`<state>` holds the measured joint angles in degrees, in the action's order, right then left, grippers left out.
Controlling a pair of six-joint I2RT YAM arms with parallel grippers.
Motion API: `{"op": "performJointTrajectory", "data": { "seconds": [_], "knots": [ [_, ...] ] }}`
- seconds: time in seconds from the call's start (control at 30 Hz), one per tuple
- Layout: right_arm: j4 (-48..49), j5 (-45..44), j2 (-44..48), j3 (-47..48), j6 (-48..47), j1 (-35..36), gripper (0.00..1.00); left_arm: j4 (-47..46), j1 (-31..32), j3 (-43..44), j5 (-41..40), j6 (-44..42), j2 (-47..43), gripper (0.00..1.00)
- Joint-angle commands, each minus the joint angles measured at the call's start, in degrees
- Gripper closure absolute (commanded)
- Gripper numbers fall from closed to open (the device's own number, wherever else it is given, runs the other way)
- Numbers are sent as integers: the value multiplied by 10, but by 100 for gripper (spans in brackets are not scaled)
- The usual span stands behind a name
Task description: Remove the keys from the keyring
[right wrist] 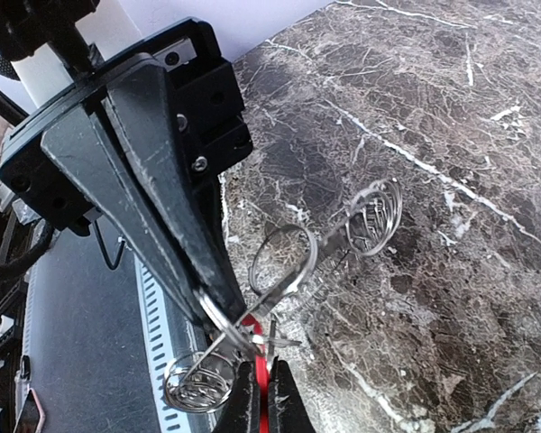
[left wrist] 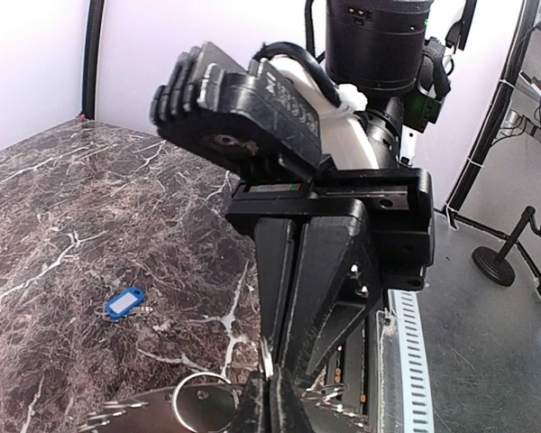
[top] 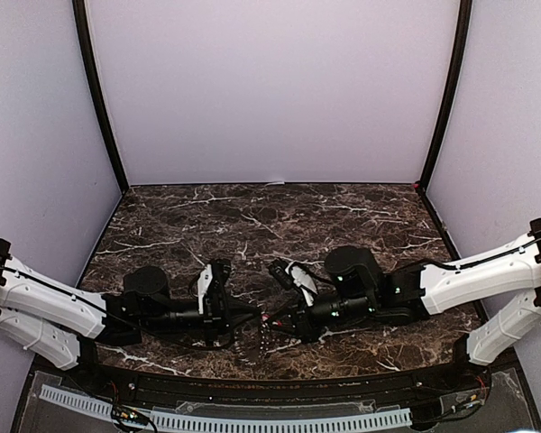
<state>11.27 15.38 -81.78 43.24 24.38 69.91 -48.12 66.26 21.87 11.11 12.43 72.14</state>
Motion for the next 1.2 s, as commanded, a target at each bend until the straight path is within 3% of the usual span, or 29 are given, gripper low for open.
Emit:
{"op": "performJointTrajectory", "data": {
  "seconds": [0.0,0.2,0.43,0.73,0.93,1.17],
  "knots": [
    [20,-59,29,-27,14,9,100,-120,-4,-24,14,32,9,100],
    [39,-78,47,-47,27,8,100,-173,-4,-38,64,64,56,100],
    [34,-87,52,-49,31,8,100,-149,-4,-39,71,61,73,100],
    [34,-84,58,-47,27,8,100,-112,-4,-56,68,69,47,78],
    [33,-78,54,-43,25,8,100,-32,-4,-41,51,53,0,63],
    [32,-78,59,-41,25,8,100,185,-4,72,21,61,-23,59]
  ]
}}
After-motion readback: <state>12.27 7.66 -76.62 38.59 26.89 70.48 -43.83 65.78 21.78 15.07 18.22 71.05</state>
